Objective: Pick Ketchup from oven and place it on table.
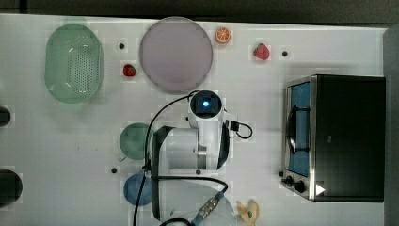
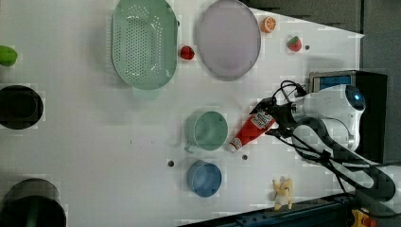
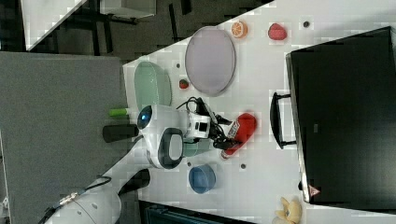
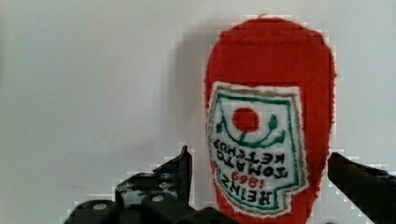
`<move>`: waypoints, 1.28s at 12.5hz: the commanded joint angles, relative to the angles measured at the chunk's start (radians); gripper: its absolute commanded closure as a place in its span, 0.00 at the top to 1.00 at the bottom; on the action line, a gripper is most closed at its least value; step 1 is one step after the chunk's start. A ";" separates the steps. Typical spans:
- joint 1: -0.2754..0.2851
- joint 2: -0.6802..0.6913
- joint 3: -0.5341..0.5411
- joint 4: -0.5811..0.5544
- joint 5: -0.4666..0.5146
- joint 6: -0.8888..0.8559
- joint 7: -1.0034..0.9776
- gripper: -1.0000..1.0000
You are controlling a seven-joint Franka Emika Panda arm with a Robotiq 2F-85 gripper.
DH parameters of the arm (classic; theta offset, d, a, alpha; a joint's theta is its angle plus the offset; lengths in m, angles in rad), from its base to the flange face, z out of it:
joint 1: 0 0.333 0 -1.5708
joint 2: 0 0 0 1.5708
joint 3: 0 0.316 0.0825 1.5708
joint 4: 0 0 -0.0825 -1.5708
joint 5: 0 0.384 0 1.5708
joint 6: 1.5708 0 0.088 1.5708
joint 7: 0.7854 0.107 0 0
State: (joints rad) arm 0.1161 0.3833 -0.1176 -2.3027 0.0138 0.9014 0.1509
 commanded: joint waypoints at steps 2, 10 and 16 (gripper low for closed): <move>0.003 -0.163 -0.005 0.054 0.019 0.016 0.032 1.00; 0.004 -0.524 -0.007 0.400 0.017 -0.625 0.032 1.00; 0.002 -0.542 -0.014 0.572 0.014 -0.943 0.032 1.00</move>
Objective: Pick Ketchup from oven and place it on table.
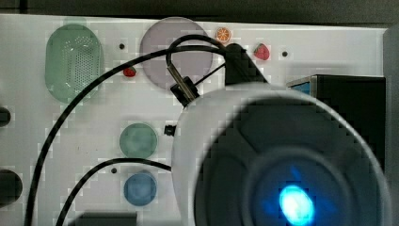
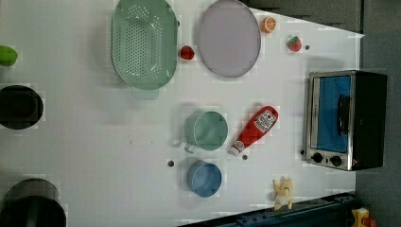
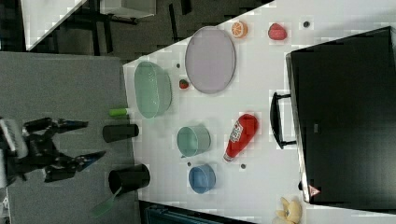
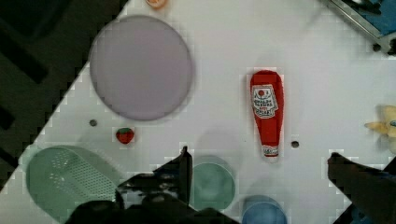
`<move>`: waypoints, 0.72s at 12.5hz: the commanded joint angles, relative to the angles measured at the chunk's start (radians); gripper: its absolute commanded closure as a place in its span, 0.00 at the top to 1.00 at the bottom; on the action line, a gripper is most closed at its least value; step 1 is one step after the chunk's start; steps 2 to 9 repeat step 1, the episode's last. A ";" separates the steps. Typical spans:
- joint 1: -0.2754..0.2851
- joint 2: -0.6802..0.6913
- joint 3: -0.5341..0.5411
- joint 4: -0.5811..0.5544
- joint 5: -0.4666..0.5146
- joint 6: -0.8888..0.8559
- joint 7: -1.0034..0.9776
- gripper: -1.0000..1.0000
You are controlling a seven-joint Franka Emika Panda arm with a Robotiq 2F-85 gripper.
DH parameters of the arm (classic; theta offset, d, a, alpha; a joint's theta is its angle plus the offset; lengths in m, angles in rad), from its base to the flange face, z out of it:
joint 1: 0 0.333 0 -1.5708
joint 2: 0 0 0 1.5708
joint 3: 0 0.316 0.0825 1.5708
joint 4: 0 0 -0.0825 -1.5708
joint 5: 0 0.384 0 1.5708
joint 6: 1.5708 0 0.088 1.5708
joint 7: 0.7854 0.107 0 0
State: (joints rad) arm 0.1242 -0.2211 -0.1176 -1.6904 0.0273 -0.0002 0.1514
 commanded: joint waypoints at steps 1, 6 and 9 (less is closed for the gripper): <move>-0.006 0.062 -0.014 -0.040 0.000 -0.039 0.032 1.00; -0.006 0.062 -0.014 -0.040 0.000 -0.039 0.032 1.00; -0.006 0.062 -0.014 -0.040 0.000 -0.039 0.032 1.00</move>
